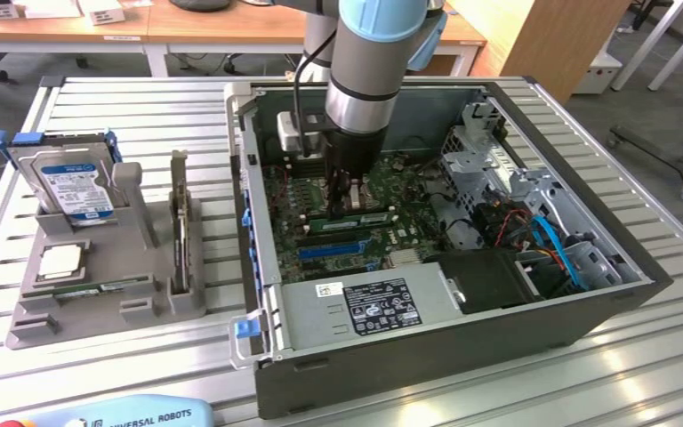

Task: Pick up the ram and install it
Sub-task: 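Press down the ram until it locks into place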

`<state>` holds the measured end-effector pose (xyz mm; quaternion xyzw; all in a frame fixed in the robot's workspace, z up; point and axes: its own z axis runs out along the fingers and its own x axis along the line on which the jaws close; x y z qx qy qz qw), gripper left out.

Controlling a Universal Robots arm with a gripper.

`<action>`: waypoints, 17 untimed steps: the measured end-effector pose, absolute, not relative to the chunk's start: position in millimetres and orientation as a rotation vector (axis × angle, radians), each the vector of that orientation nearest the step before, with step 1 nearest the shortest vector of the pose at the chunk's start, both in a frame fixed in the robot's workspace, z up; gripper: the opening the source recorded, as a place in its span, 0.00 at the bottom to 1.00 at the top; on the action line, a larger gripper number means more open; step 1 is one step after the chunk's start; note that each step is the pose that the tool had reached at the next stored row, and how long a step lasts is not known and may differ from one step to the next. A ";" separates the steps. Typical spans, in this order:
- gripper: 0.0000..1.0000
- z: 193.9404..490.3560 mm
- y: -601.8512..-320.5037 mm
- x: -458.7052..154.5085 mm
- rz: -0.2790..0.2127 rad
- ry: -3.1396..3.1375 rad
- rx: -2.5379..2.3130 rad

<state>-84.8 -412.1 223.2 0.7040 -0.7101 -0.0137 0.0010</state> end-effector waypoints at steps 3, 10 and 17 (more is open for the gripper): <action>0.10 222.4 -412.1 -84.8 -0.044 -2.230 2.210; 0.10 222.2 -412.0 -84.8 -0.044 -2.230 2.211; 0.10 225.1 -411.9 -84.7 -0.045 -2.230 2.211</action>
